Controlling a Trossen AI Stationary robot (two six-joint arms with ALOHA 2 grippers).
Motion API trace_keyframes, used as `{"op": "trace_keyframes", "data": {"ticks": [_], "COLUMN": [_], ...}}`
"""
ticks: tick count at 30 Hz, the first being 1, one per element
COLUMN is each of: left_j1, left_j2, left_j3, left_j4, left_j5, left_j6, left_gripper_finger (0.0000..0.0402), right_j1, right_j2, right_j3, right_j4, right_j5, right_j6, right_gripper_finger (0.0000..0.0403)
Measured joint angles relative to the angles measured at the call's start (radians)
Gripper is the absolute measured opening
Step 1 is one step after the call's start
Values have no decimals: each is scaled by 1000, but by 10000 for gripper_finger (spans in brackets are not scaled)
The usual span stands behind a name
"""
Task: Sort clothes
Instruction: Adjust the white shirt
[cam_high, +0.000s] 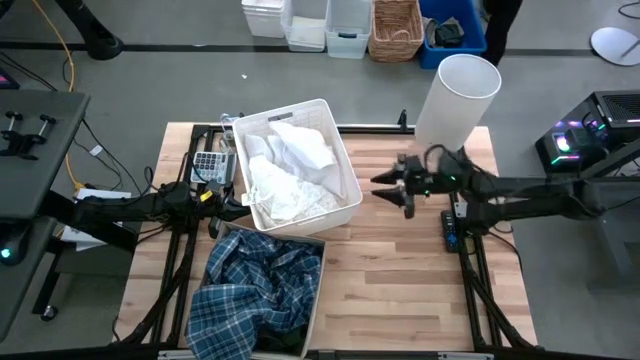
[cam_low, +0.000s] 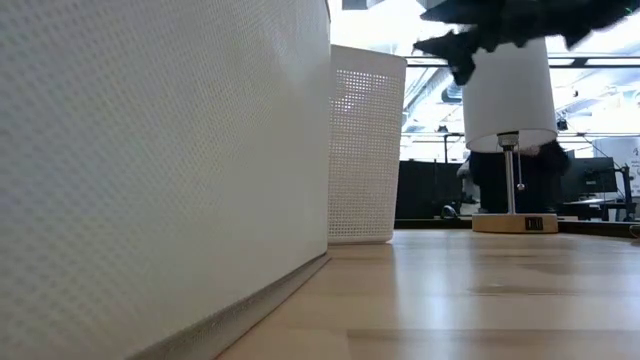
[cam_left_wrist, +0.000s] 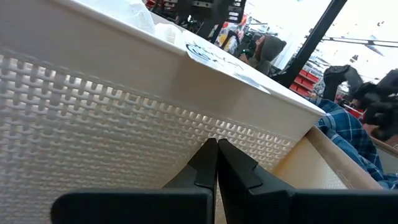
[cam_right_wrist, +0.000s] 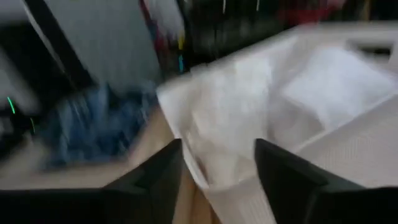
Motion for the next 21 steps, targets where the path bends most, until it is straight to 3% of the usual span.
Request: {"op": "trace_keyframes", "data": {"ticks": [3, 5, 7, 17, 21], "left_j1": [0, 0, 0, 0, 0], "left_j2": [0, 0, 0, 0, 0], "left_j3": [0, 0, 0, 0, 0], "left_j4": [0, 0, 0, 0, 0], "left_j5": [0, 0, 0, 0, 0], "left_j6": [0, 0, 0, 0, 0], "left_gripper_finger": [1, 1, 1, 1, 1], "right_j1": [41, 57, 72, 102, 94], "right_j2": [-39, -35, -38, -108, -135], "right_j3": [-145, -213, -268, -511, -532], "right_j4": [241, 338, 437, 693, 622], "right_j5": [95, 110, 102, 143, 119], "right_j6": [72, 98, 114, 100, 74], "right_gripper_finger": [117, 47, 15, 2, 2]}}
